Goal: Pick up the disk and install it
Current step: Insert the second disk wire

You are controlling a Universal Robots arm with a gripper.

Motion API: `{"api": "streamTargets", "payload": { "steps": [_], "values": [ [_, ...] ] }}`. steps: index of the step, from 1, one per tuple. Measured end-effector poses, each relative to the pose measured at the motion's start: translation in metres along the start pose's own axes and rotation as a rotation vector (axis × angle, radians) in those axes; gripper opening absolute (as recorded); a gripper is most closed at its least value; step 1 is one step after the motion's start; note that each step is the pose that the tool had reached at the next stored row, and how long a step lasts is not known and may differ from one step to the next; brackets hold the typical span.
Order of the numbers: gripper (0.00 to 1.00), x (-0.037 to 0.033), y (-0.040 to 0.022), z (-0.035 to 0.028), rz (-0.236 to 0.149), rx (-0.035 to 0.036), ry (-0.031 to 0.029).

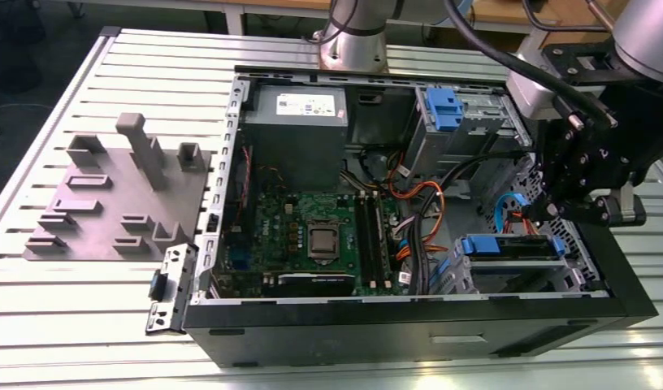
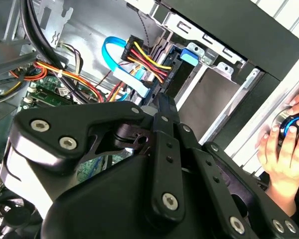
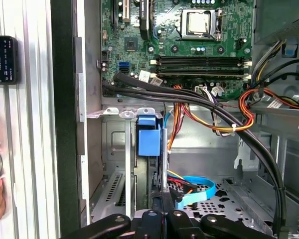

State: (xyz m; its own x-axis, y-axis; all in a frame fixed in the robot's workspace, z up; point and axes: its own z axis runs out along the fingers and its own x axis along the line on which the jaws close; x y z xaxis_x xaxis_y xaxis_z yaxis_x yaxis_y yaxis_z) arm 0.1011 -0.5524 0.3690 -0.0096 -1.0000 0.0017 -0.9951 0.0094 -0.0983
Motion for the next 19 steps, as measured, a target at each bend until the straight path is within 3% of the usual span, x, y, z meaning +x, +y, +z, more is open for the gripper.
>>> {"api": "streamTargets", "payload": {
  "steps": [6, 15, 16, 19],
  "values": [
    [0.11, -0.0032, 0.0000, -0.0007, 0.000, -0.0126, -0.0002],
    [0.11, -0.0034, -0.0001, -0.0008, 0.000, -0.0151, -0.0001],
    [0.11, -0.0035, -0.0003, -0.0008, 0.000, -0.0186, -0.0001],
    [0.11, -0.0034, -0.0005, -0.0007, 0.000, -0.0398, -0.0007]
  ]
}}
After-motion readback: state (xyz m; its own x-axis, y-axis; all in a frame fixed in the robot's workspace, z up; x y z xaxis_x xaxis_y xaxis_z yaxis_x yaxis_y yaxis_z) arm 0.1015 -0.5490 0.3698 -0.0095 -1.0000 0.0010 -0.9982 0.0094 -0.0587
